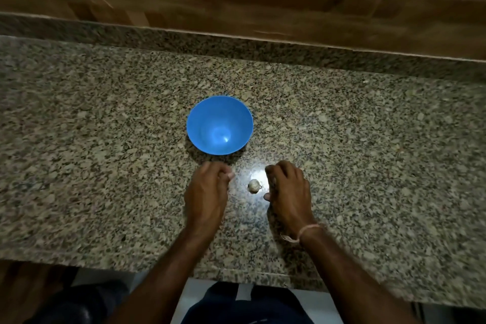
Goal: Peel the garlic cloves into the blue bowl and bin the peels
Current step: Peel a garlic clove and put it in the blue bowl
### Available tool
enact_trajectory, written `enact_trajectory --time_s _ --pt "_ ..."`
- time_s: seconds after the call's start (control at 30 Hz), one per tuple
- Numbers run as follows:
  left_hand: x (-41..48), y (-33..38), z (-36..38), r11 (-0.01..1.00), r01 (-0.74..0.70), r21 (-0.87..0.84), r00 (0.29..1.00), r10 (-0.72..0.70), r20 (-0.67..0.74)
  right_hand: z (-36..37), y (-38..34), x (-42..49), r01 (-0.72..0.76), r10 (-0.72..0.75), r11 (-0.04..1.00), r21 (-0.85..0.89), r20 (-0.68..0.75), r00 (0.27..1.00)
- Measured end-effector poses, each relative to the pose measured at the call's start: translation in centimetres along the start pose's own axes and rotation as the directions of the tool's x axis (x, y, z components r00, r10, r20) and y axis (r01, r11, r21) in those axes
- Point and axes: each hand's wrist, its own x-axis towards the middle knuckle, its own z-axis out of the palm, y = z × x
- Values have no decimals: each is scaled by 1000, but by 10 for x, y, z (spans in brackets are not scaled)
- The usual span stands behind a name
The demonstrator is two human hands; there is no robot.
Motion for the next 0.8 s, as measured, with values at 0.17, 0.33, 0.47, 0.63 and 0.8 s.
enact_trajectory --time_s 0.17,0.33,0.47,0.63,0.8 --pt "72 3 -8 985 -10 170 997 23 -71 5 0 1 -25 25 999 23 -25 999" --pt "99 -4 -3 955 -7 296 1000 5 6 5 3 0 7 -5 999 42 -50 999" --pt "79 11 -14 944 -65 324 984 114 -134 3 10 4 32 -31 998 61 -20 999" --pt "-6 30 29 981 -186 55 975 177 137 11 23 -2 85 -76 942 326 -39 996" --pt "-12 19 70 999 0 -38 986 6 165 16 33 -7 115 -95 841 529 -65 993"
